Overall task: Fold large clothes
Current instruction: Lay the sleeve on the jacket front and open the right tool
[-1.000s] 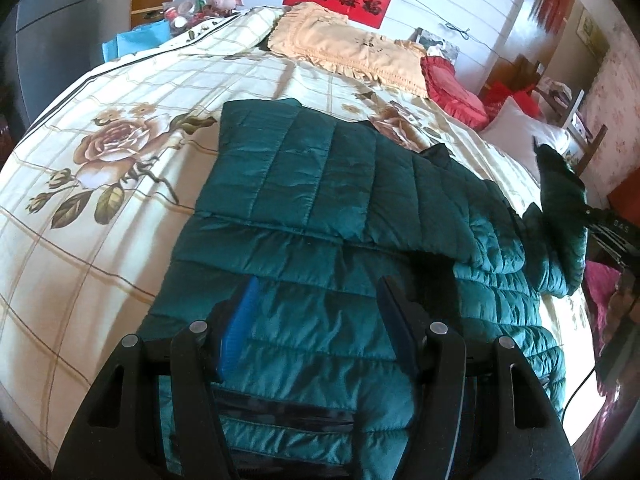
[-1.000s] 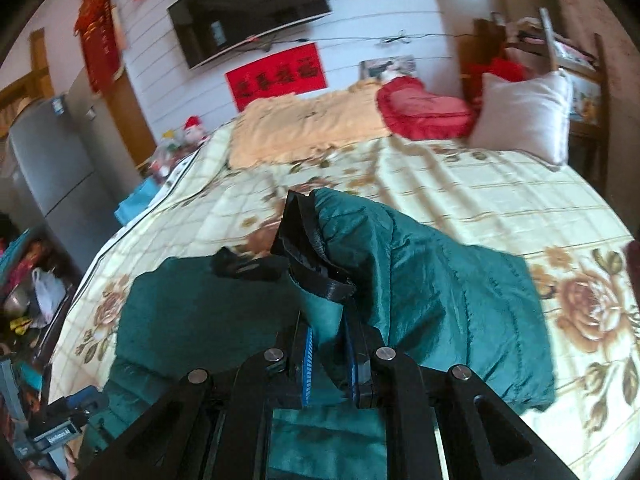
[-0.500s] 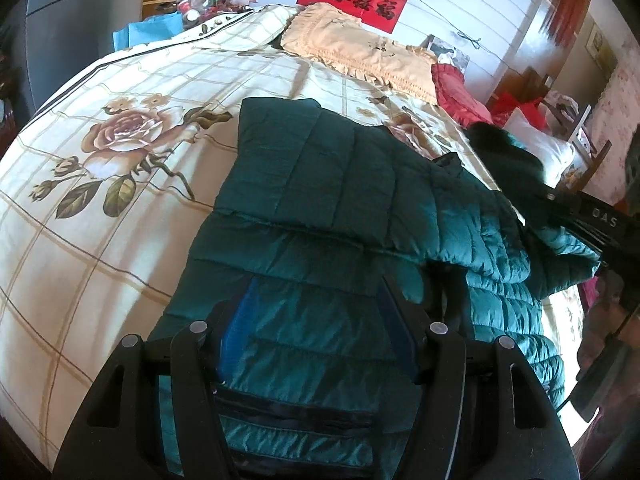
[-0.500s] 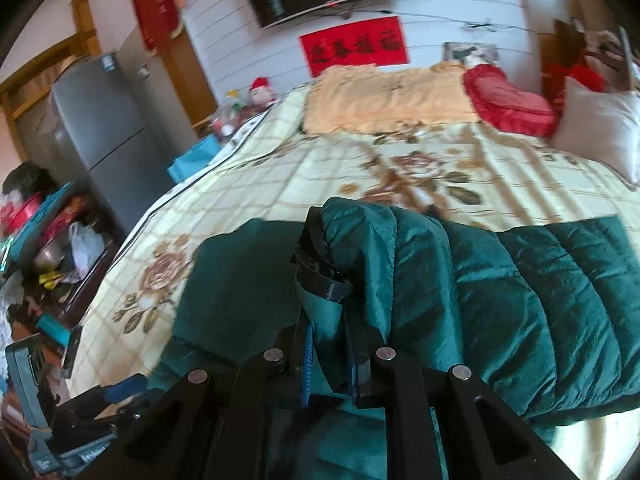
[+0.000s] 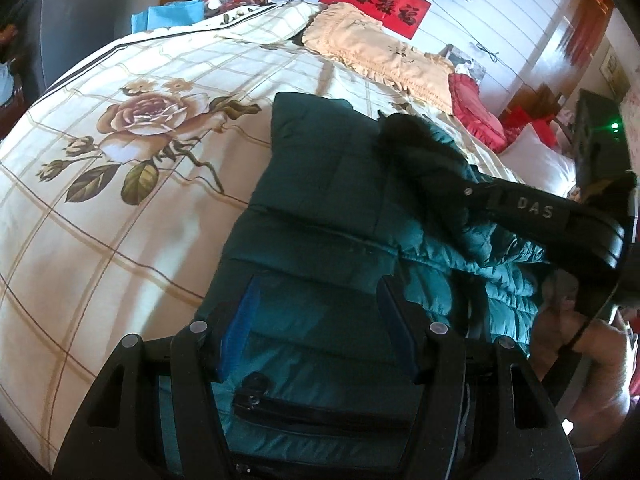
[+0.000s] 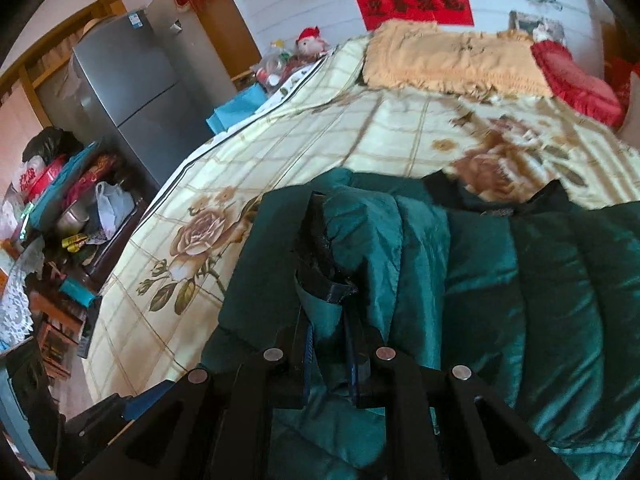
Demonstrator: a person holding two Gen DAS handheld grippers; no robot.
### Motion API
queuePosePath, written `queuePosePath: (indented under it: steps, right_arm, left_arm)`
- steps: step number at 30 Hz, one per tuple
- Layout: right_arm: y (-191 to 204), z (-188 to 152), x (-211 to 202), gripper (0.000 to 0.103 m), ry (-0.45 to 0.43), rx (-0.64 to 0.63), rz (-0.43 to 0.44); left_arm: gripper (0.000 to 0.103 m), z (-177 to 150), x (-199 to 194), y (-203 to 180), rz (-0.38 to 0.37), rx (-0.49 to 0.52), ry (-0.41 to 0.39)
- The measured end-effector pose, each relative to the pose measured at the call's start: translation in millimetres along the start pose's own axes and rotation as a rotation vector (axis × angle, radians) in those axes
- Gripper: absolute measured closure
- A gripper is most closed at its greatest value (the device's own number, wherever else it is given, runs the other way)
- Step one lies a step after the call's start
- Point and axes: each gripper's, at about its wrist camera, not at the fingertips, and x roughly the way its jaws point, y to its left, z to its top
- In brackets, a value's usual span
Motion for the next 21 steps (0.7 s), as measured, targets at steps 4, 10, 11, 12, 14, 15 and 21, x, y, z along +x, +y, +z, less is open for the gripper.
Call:
queuePosePath:
  steps: [4,10,11,12,14,15,21]
  right_arm:
    - [1,-1,19,0.090,0.064,-0.009,0.008]
    - [6,-5,6,0.018,0.035,-0.005,0.108]
    - [8,-5,-2,0.018,0.023,-0.011,0.113]
    - [11,-4,-11,0.018,0.011,-0.028,0.097]
    - [9,-4,-33,0.018,-0.025,-0.036,0.073]
    - [5,-4,-44,0.018,-0.039,-0.023,0.083]
    - [-40,-14,-114,0.018,-0.115,0.065,0.042]
  left_arm:
    - [0.042,-1,2,3,-0.003,-0.009,0.006]
    - [0.042,1,0,6,-0.026,-0.029,-0.001]
    - [0.042,2,-1,6,-0.038,-0.036,-0.004]
    - [0.042,3,-2,5,-0.046,-0.043,-0.007]
    - [0.042,7,-5,1,-0.068,-0.044,-0.012]
    - [0.042,10,-6,-2,-0.080,-0.040,-0.014]
    - [0.037,34,9,-26,-0.088,-0.012,-0.019]
